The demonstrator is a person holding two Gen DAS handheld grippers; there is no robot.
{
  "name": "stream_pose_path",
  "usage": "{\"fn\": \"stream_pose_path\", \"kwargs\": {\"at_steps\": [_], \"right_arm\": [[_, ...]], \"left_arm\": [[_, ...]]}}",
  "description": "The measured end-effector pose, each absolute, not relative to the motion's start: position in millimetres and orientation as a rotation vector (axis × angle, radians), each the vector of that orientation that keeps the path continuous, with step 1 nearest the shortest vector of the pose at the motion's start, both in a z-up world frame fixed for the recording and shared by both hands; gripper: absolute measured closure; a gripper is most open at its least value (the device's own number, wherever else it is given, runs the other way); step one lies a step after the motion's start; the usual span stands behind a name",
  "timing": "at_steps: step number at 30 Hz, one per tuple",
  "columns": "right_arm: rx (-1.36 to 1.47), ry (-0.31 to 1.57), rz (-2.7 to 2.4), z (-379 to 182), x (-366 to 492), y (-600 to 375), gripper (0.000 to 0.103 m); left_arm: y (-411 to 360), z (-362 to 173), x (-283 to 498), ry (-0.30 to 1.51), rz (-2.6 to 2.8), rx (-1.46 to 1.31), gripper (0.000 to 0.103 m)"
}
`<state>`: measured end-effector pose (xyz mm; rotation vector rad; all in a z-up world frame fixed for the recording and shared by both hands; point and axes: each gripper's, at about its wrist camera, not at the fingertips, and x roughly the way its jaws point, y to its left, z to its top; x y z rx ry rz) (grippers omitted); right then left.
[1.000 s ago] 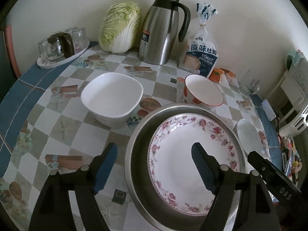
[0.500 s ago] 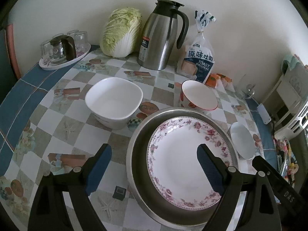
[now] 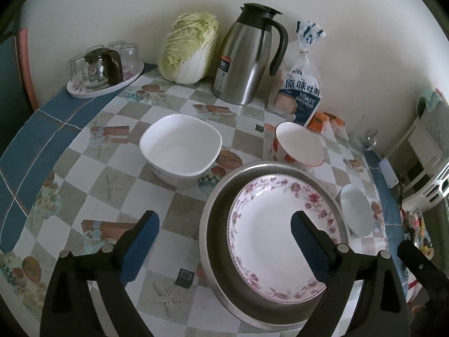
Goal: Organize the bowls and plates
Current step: 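Raise the right gripper and move it toward the red-rimmed white bowl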
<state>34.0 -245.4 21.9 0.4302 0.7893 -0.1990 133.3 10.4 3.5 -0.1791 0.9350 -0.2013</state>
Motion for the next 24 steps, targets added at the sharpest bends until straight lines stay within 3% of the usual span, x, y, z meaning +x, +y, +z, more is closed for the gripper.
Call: {"fn": "stream_pose_path", "kwargs": {"at_steps": [16, 24], "right_arm": [[0.437, 0.661, -0.225, 172, 39, -290, 0.0], [0.465, 0.724, -0.275, 185, 80, -300, 0.0]], "left_arm": [[4, 101, 188, 0.926, -0.297, -0.202, 0.008], [-5, 113, 224, 0.974, -0.252, -0.209, 0.008]]}}
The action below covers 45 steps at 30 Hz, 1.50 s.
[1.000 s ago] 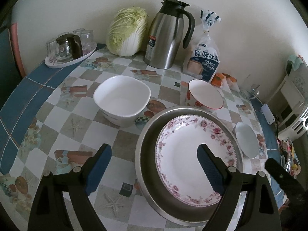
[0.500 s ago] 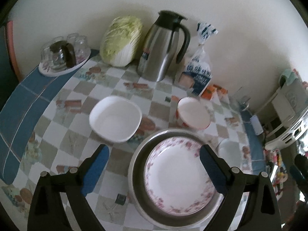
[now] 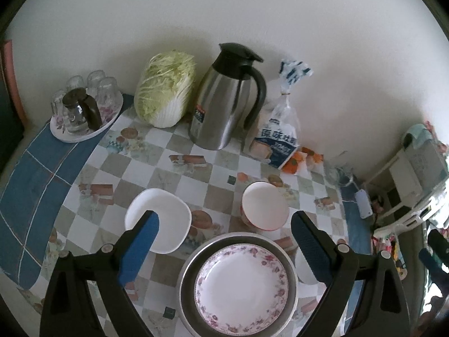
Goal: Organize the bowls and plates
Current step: 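Raise the right gripper and move it toward the red-rimmed white bowl, then close the right gripper on the rim of the red-rimmed white bowl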
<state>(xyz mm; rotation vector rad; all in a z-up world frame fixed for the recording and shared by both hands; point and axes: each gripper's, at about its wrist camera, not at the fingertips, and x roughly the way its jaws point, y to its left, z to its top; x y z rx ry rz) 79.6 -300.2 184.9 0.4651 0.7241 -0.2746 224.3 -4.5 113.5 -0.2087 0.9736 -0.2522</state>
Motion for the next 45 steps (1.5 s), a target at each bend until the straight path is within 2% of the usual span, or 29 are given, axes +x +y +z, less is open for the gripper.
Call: {"fn": "stream_pose_path", "kwargs": {"at_steps": [7, 17, 24, 34, 35, 36, 38, 40, 42, 45], "right_arm": [[0.531, 0.818, -0.346, 150, 120, -312, 0.0], [0.432, 0.921, -0.332, 106, 179, -300, 0.0], [0.432, 0.995, -0.294, 57, 220, -298, 0.002], [0.43, 1.099, -0.252, -14, 266, -293, 0.037], [0.428, 1.105, -0.246, -19, 270, -293, 0.041], [0.431, 1.113, -0.236, -25, 274, -292, 0.044], [0.434, 1.131, -0.22, -36, 280, -290, 0.048], [0.434, 1.148, -0.213, -46, 286, -288, 0.054], [0.429, 1.159, -0.205, -55, 291, -287, 0.062], [0.421, 1.172, -0.2, -64, 297, -286, 0.07]], "left_arm": [[-10, 97, 250, 1.041, -0.2, -0.17, 0.008], [-34, 74, 287, 1.035, -0.197, -0.071, 0.008], [-67, 40, 316, 1.119, -0.278, -0.047, 0.008], [-110, -9, 340, 1.163, -0.291, 0.066, 0.009], [-114, -15, 342, 1.167, -0.292, 0.079, 0.014], [-117, -22, 344, 1.177, -0.292, 0.09, 0.026], [-121, -35, 348, 1.209, -0.299, 0.091, 0.037], [-124, -47, 351, 1.231, -0.308, 0.08, 0.038], [-126, -60, 354, 1.258, -0.318, 0.066, 0.047], [-127, -75, 358, 1.298, -0.326, 0.041, 0.054]]}}
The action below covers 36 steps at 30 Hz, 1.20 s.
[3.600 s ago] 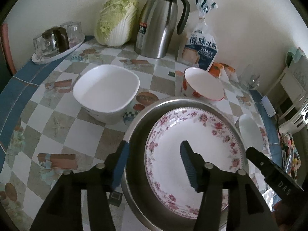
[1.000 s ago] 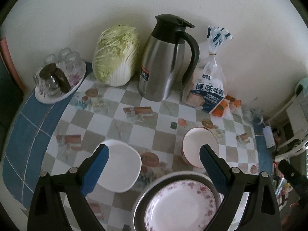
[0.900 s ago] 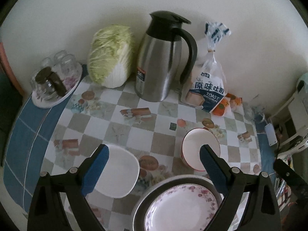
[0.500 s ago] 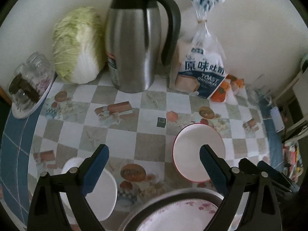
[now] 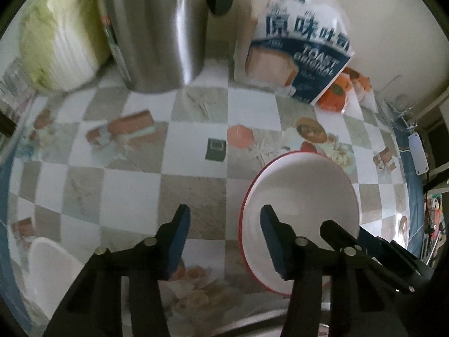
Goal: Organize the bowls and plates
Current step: 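Close the right gripper on the rim of the red-rimmed white bowl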
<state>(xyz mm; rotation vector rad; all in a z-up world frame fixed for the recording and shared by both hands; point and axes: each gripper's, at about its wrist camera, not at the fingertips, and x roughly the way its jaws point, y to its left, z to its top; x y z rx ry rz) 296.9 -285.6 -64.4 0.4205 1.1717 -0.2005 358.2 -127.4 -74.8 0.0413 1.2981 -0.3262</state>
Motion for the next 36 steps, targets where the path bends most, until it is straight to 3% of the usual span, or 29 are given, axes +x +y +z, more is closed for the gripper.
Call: {"fn": "stream_pose_path", "kwargs": {"at_steps": [6, 10, 14, 23, 36], "right_arm": [[0.403, 1.191, -0.18, -77, 307, -282, 0.087], [0.391, 1.205, -0.177, -83, 312, -279, 0.089], [0.395, 1.208, -0.173, -86, 314, -279, 0.091], [0.411, 1.156, -0.175, -76, 312, -285, 0.091], [0.344, 1.05, -0.151, 2, 286, -268, 0.091]], "left_arm": [[-129, -94, 363, 1.341, -0.341, 0.015, 0.072], [-132, -101, 361, 1.366, -0.355, 0.014, 0.079], [-137, -103, 357, 1.364, -0.396, 0.015, 0.094], [-144, -86, 353, 1.3, -0.43, 0.022, 0.094], [-118, -4, 322, 1.191, -0.423, -0.025, 0.094]]}}
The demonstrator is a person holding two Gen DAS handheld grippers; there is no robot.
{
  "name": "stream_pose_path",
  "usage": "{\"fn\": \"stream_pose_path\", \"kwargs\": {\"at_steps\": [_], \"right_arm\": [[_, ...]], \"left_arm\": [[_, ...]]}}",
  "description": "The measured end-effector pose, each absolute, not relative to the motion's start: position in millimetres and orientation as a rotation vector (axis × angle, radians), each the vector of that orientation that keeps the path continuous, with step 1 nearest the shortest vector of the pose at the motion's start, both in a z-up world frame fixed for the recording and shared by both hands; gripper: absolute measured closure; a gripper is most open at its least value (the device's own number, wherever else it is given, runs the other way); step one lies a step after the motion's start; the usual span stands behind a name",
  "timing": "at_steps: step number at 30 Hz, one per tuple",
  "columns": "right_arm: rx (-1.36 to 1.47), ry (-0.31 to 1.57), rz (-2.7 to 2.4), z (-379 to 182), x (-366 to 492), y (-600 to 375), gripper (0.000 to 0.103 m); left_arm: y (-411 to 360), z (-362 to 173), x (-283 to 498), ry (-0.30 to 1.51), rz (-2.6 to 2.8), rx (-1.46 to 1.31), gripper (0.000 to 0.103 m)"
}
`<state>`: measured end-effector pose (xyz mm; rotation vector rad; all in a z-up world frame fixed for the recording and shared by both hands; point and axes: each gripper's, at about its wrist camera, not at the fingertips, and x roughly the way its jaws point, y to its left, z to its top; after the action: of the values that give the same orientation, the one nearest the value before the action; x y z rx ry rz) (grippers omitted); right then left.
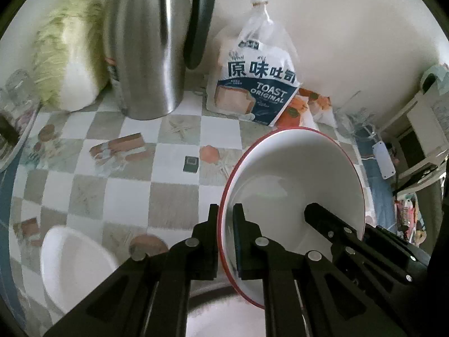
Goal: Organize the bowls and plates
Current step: 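Close the right gripper on the rim of the red-rimmed white bowl, then lift the red-rimmed bowl with the right gripper and carry it over the basin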
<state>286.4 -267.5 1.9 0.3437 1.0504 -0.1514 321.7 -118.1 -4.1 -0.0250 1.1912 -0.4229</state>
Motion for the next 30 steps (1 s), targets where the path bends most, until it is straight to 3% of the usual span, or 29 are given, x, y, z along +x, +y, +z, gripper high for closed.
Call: {"fn": "stream_pose_path", "kwargs": {"at_steps": [10, 30], "right_arm": [[0.315, 1.045, -0.112, 35, 233, -230, 0.091], [0.294, 1.07, -0.07, 3, 145, -173, 0.091]], "left_arm": [[-86, 22, 266, 1.183, -0.392, -0.051, 0.094], [-34, -7, 191, 1.215, -0.372, -0.107, 0.094]]}}
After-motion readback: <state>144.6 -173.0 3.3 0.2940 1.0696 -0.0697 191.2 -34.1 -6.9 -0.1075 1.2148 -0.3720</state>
